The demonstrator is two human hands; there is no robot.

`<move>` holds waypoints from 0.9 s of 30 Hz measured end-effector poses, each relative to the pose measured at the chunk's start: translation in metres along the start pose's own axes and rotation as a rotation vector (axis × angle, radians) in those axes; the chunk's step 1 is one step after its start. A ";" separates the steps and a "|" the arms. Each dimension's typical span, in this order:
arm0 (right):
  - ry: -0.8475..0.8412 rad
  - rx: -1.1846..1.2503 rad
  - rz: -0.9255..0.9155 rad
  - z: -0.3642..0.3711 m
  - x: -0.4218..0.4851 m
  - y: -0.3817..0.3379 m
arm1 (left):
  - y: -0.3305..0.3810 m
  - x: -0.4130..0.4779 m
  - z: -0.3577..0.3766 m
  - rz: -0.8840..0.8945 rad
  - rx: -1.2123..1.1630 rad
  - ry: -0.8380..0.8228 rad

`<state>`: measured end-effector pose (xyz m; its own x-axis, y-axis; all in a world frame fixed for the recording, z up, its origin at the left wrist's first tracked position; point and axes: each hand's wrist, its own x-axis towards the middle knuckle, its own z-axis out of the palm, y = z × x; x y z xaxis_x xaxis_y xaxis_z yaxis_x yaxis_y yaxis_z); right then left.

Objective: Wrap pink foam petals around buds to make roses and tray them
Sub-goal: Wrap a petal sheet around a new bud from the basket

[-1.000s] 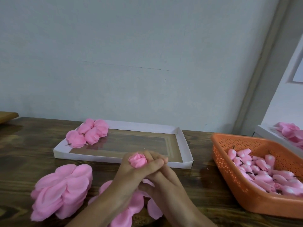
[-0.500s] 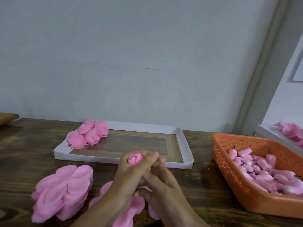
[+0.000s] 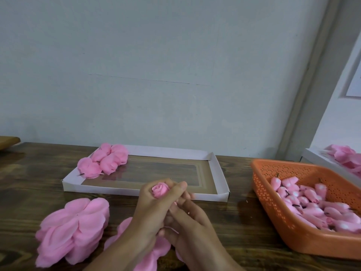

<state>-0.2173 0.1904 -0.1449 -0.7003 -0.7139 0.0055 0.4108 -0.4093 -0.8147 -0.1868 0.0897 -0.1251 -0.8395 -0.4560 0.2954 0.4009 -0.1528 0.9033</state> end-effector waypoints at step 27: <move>-0.059 -1.458 -1.056 -0.023 -0.008 -0.029 | -0.034 -0.003 0.039 0.044 1.345 0.166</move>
<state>-0.2370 0.2212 -0.1349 -0.2658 -0.5403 0.7984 -0.9621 0.0965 -0.2550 -0.2121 0.1310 -0.1447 -0.7430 -0.5528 0.3772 -0.3202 0.7886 0.5250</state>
